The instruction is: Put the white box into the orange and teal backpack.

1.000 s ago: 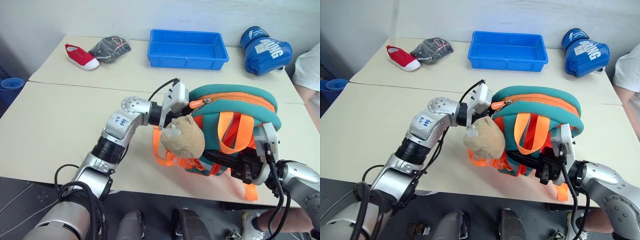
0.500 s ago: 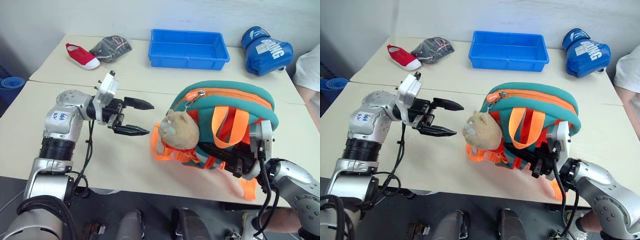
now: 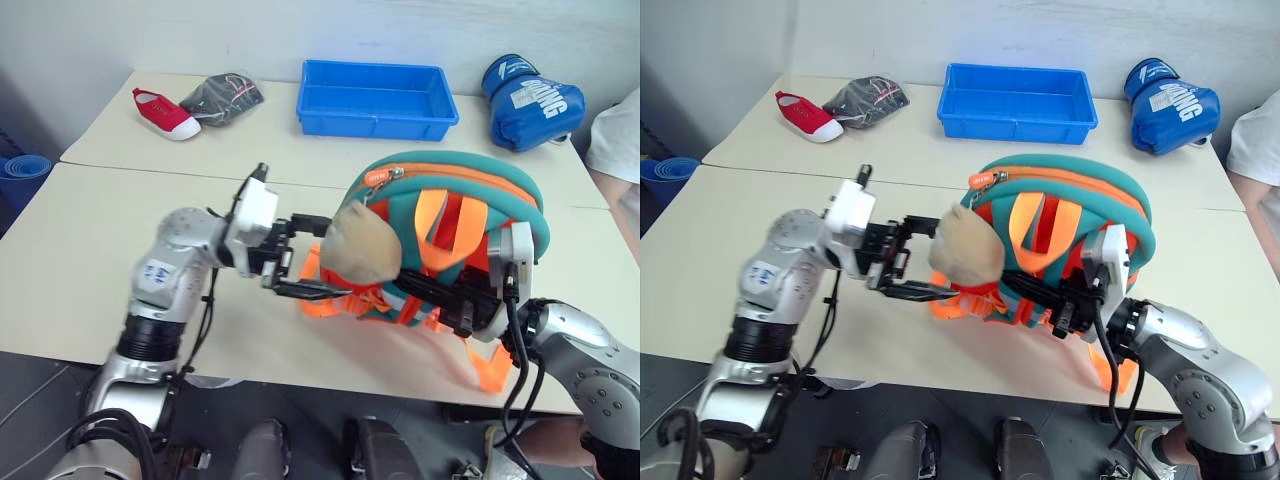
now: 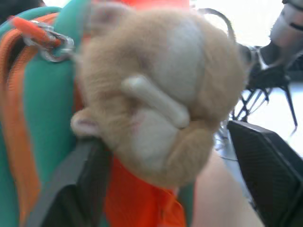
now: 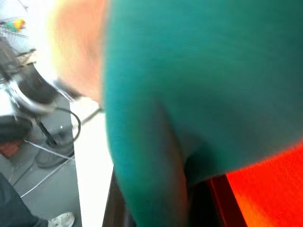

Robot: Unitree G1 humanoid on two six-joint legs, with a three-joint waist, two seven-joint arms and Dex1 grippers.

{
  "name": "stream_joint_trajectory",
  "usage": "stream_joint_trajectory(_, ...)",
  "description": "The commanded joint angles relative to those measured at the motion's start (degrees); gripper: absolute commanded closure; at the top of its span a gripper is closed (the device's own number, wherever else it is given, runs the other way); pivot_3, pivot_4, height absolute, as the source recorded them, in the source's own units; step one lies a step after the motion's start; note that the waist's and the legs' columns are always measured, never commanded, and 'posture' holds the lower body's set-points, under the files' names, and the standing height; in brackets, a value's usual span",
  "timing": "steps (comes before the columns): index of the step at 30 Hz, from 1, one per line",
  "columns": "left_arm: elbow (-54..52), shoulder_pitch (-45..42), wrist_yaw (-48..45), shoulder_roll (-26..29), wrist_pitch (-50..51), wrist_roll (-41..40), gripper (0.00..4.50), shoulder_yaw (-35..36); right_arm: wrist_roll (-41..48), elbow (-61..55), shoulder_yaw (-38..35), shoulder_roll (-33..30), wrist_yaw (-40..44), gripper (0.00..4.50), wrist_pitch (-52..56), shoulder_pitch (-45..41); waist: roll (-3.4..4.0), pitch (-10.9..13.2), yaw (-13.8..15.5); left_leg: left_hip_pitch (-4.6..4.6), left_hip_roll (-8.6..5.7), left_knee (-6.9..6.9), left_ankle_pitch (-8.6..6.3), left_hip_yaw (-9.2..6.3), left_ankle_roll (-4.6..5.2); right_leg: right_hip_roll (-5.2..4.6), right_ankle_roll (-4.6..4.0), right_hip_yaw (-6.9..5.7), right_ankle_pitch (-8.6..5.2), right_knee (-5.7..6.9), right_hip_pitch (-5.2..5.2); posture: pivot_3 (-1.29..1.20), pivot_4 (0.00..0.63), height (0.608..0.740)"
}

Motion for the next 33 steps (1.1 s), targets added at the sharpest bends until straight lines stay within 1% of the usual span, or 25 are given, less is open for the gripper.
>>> stream_joint_trajectory(1,0.27,0.31,0.52,0.59,-3.69,1.44,1.9,0.62,2.98,-3.16,-1.77,-0.01,-1.51,4.5,0.13,0.25,0.0,0.0,-0.06,0.0,0.0,-0.04,0.0,0.0,0.0,0.0,0.0,0.0,0.0,-0.04,0.0,0.0,0.15,0.74)
stream_joint_trajectory(6,1.2,-1.37,3.94,1.05,-0.04,-1.96,3.43,4.8,4.12,-4.54,-4.05,-0.94,-2.07,4.5,-0.07,4.38,0.0,0.0,-0.04,-0.01,0.02,-0.08,0.0,0.0,0.0,0.0,0.0,-0.01,0.0,-0.06,-0.01,0.0,0.15,0.74)
stream_joint_trajectory(9,0.99,-1.23,0.51,4.8,2.09,-2.59,4.35,4.94,4.15,-5.0,-5.52,-1.17,-1.95,4.5,-0.51,7.98,0.0,0.0,-0.04,0.0,0.01,-0.06,-0.05,0.0,0.08,-0.01,0.01,-0.01,0.01,-0.07,0.02,0.0,0.15,0.74)
stream_joint_trajectory(10,1.08,-1.23,-0.39,5.88,2.42,-2.72,4.47,4.94,3.9,-5.01,-5.79,-1.11,-1.74,4.5,-0.79,8.99,0.0,0.0,-0.04,0.0,0.01,-0.07,-0.04,0.0,0.07,-0.01,0.01,-0.01,0.01,-0.06,0.02,0.0,0.15,0.74)
stream_joint_trajectory(13,1.99,-1.48,-1.23,7.52,2.74,-2.7,4.47,5.14,3.02,-4.85,-5.98,-0.76,-1.39,4.5,-1.49,11.03,0.0,0.0,-0.04,0.0,0.01,-0.06,-0.03,0.0,0.05,-0.01,0.01,-0.01,0.01,-0.07,0.02,0.0,0.15,0.74)
stream_joint_trajectory(17,2.74,-1.68,-0.4,9.39,8.22,-3.35,4.47,5.18,2.25,-4.77,-5.74,-0.44,-1.55,4.5,-2.44,12.23,0.0,0.0,-0.05,0.0,0.01,-0.03,-0.04,0.0,0.07,-0.01,0.01,-0.01,0.01,-0.04,0.03,0.0,0.15,0.74)
stream_joint_trajectory(18,2.22,-1.44,-0.97,10.42,9.95,-3.32,4.29,4.49,2.17,-4.75,-5.68,-0.37,-1.47,4.5,-2.62,12.48,0.0,0.0,-0.05,0.01,0.01,-0.04,-0.04,-0.01,0.07,-0.01,0.01,-0.01,0.01,-0.05,0.03,0.0,0.15,0.74)
stream_joint_trajectory(21,1.53,0.09,-4.07,13.01,7.93,-1.65,3.6,3.48,1.73,-4.5,-5.54,-0.39,-0.98,4.5,-3.16,13.05,0.0,0.0,-0.06,0.0,0.01,-0.05,-0.03,-0.01,0.05,0.0,0.01,-0.01,0.01,-0.08,0.02,0.0,0.15,0.74)
stream_joint_trajectory(23,2.16,0.17,-6.06,12.9,4.89,-2.58,2.95,4.7,1.56,-4.25,-5.5,-0.56,-0.68,4.5,-3.45,13.23,0.0,0.0,-0.05,0.0,0.01,-0.07,-0.01,0.0,0.02,-0.01,0.01,-0.01,0.0,-0.08,0.02,0.0,0.15,0.74)
stream_joint_trajectory(26,2.45,0.11,-6.08,11.22,0.45,-3.08,2.06,6.1,1.77,-3.99,-5.41,-0.93,0.16,4.5,-3.33,13.32,0.0,0.0,0.08,0.0,0.01,-0.05,-0.02,-0.01,0.03,-0.02,0.01,-0.01,0.01,-0.08,0.03,0.0,0.15,0.74)
stream_joint_trajectory(29,0.0,0.91,-5.14,9.51,-0.18,-3.67,1.19,5.59,1.52,-3.79,-5.3,-1.41,0.96,4.5,-3.14,13.01,0.0,0.0,0.05,0.0,0.0,-0.05,-0.04,-0.01,0.07,-0.04,0.01,-0.01,0.01,-0.09,0.04,0.0,0.15,0.74)
stream_joint_trajectory(30,-0.97,1.07,-4.21,8.71,0.5,-4.11,0.85,5.36,1.49,-3.71,-5.34,-1.4,1.05,4.5,-3.18,12.87,0.0,0.0,0.04,0.0,0.0,-0.05,-0.04,0.0,0.07,-0.04,0.01,0.0,0.01,-0.09,0.04,0.0,0.15,0.74)
stream_joint_trajectory(33,-3.58,1.67,-2.57,6.29,1.54,-4.86,0.02,4.2,1.35,-3.49,-5.28,-1.16,1.08,4.5,-3.25,12.4,0.0,0.0,0.03,0.0,0.0,-0.05,-0.04,-0.01,0.07,-0.03,0.01,-0.01,0.01,-0.08,0.03,0.0,0.15,0.74)
